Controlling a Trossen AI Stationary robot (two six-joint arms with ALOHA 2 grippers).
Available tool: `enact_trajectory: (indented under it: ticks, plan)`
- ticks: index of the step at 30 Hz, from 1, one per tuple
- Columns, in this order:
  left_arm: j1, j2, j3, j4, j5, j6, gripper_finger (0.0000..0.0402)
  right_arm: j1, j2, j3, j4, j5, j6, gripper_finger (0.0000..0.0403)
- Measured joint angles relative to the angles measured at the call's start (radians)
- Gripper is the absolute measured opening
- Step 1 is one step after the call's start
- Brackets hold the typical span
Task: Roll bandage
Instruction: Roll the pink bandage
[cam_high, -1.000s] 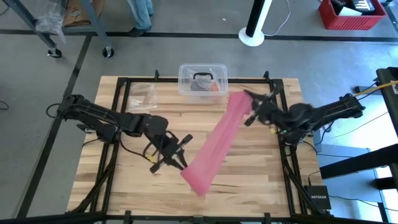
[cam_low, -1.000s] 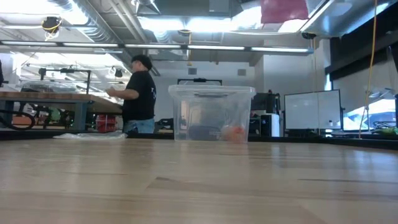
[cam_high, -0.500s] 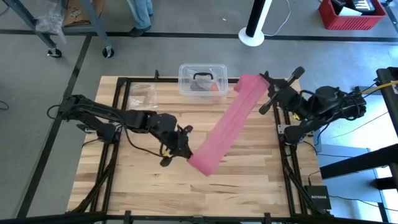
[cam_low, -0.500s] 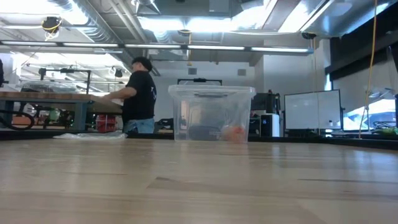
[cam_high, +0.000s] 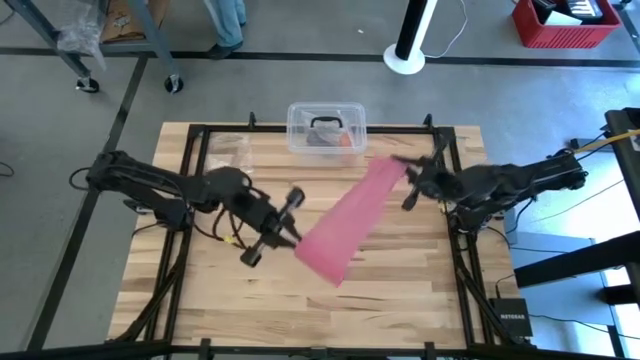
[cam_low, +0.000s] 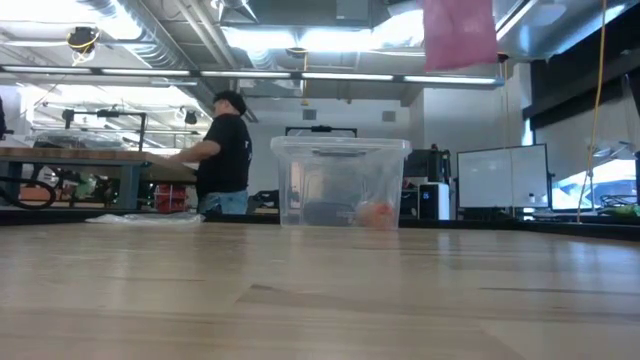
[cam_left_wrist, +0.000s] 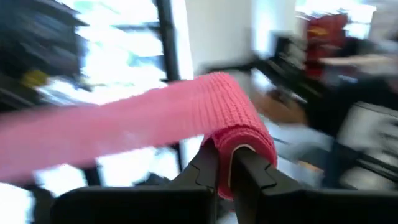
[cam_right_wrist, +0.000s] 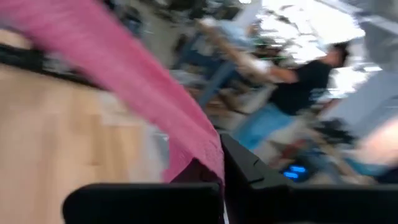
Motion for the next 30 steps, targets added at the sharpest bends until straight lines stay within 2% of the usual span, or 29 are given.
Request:
enact_trajectory:
  ticks: [4, 8, 13, 20, 24, 30]
  plan:
    - [0.003, -0.026, 0.000, 0.040, -0.230, 0.044, 0.0013, -0.001, 0.018, -0.123, 0.024, -0.120, 0.131, 0.0000]
    - [0.010, -0.030, 0.000, 0.042, -0.364, 0.089, 0.0013, 0.001, 0.058, -0.246, 0.159, -0.204, 0.222, 0.0000]
    - [0.029, -0.021, 0.000, 0.040, -0.413, 0.109, 0.0013, 0.001, 0.135, -0.335, 0.375, -0.302, 0.261, 0.0000]
    - [0.061, -0.018, 0.000, -0.028, -0.456, 0.133, 0.0013, 0.000, 0.196, -0.337, 0.454, -0.362, 0.328, 0.0012]
    - [0.072, -0.018, 0.000, -0.070, -0.457, 0.131, 0.0013, -0.001, 0.198, -0.337, 0.473, -0.336, 0.371, 0.0038]
    - [0.072, -0.018, 0.000, -0.060, -0.457, 0.138, 0.0013, -0.001, 0.198, -0.337, 0.476, -0.345, 0.383, 0.0107]
